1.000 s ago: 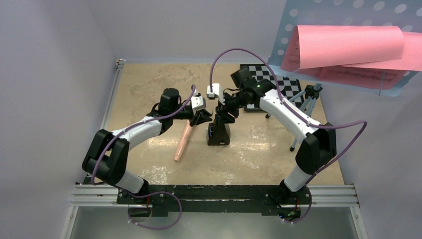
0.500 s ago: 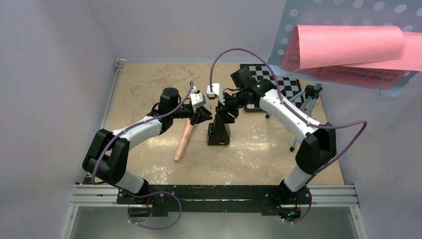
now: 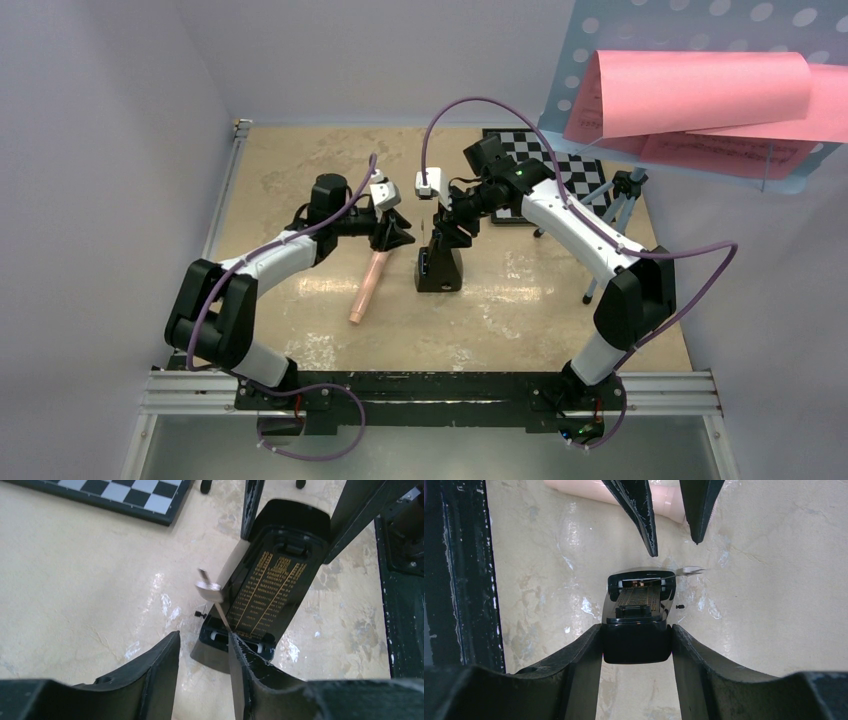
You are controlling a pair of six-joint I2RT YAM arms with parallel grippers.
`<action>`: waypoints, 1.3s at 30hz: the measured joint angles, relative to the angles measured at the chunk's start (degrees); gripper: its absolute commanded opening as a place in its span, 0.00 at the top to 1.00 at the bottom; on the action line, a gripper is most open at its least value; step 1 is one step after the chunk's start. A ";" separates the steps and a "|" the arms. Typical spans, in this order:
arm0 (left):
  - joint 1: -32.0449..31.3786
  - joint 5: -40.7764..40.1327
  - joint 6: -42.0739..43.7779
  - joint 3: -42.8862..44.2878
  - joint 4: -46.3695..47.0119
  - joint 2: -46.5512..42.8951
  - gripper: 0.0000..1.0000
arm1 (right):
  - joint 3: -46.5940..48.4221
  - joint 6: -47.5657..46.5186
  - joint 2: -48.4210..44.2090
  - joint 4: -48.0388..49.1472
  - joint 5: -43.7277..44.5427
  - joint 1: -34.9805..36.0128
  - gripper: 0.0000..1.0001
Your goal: Pack up the instrument practice props
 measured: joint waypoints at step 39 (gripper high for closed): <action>-4.72 9.09 24.17 1.57 -5.42 0.90 0.86 | 0.00 -0.02 0.07 -0.07 0.11 0.11 1.00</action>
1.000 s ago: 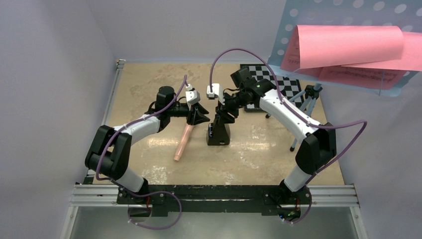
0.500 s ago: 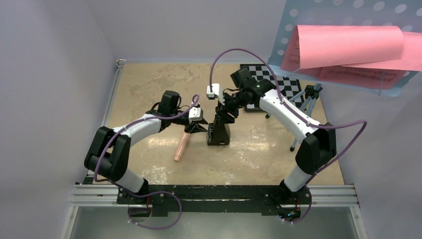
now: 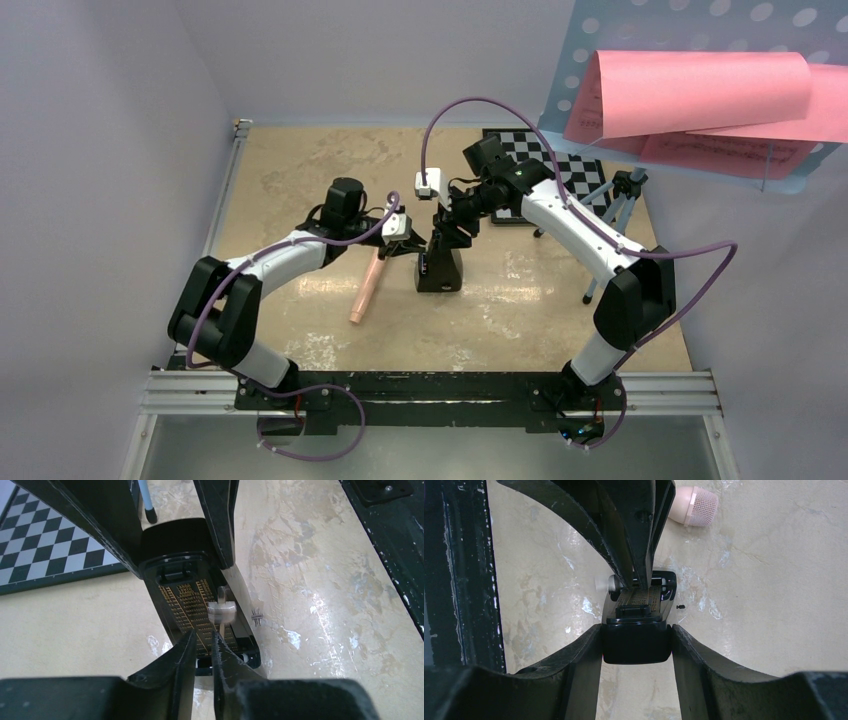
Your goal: Pack up the instrument practice props
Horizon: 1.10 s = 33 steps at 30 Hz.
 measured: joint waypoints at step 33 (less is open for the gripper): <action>-0.17 -1.97 8.31 -0.13 -7.76 -2.89 0.70 | 0.61 0.70 1.01 0.68 -0.79 0.26 1.00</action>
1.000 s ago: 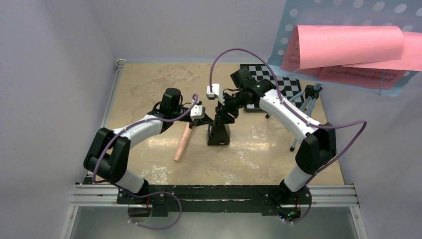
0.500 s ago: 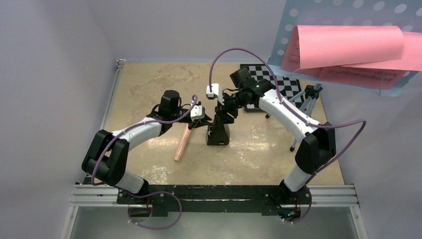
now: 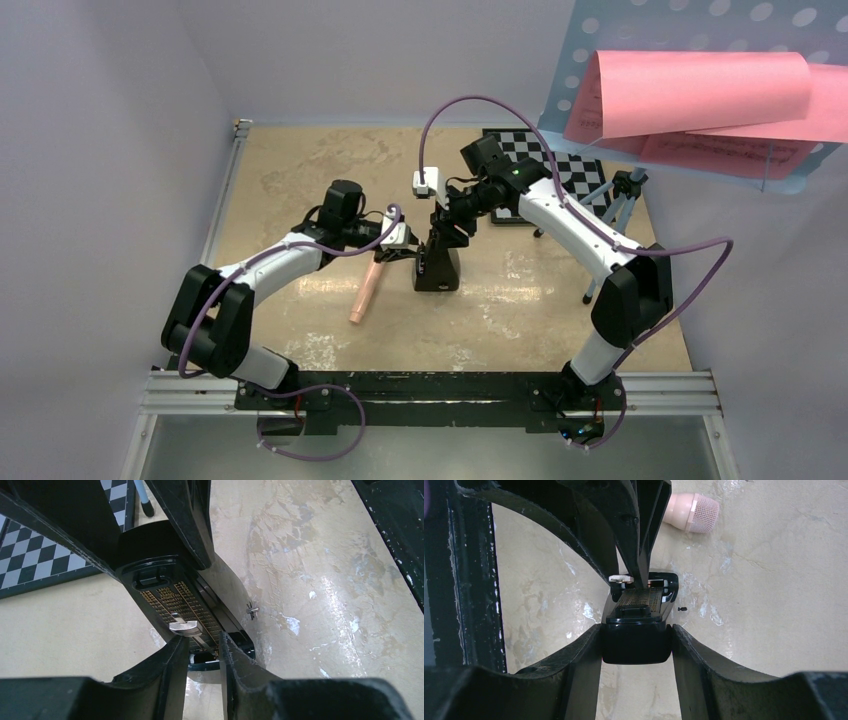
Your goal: Pack up the instrument practice props
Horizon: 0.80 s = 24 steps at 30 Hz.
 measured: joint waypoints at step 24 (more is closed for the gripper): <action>-0.15 -1.77 -3.32 3.41 -3.37 0.59 0.84 | 0.00 0.20 0.44 1.18 -0.66 0.07 1.00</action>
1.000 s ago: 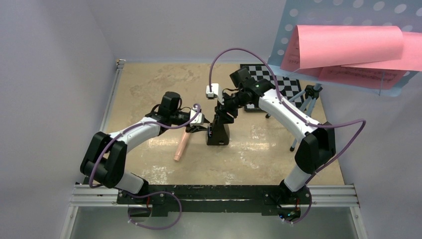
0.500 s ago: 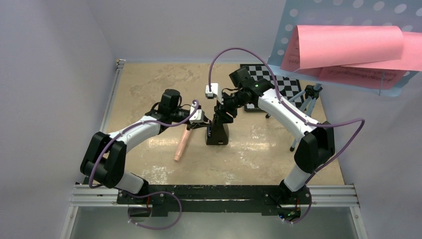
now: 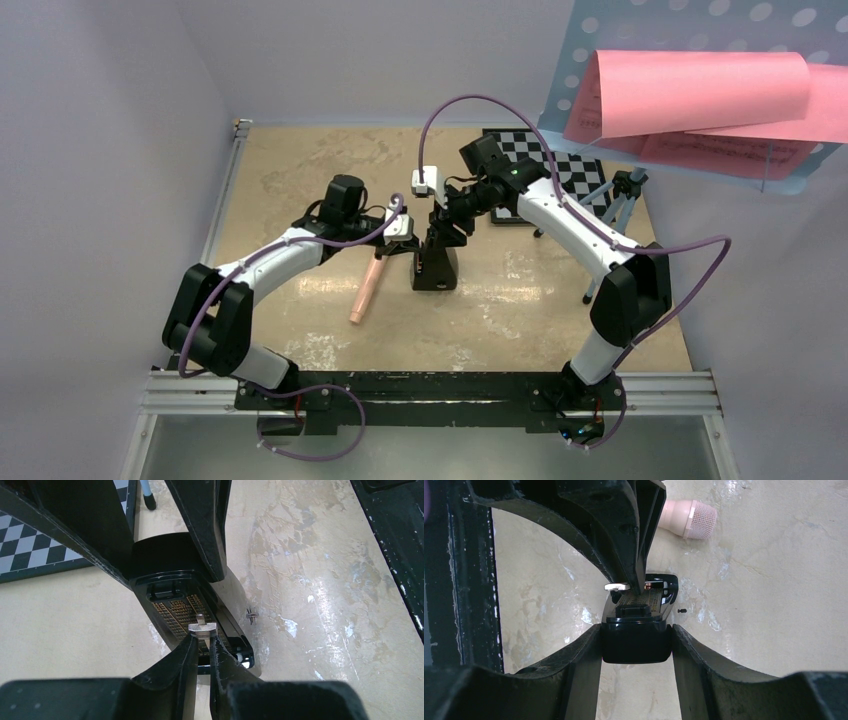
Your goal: Pack up the instrument practice props
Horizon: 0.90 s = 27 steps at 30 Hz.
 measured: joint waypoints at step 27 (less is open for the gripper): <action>-1.68 -8.63 -11.91 -8.09 19.96 -2.69 1.00 | 1.11 1.49 0.96 -0.13 0.00 -0.07 1.00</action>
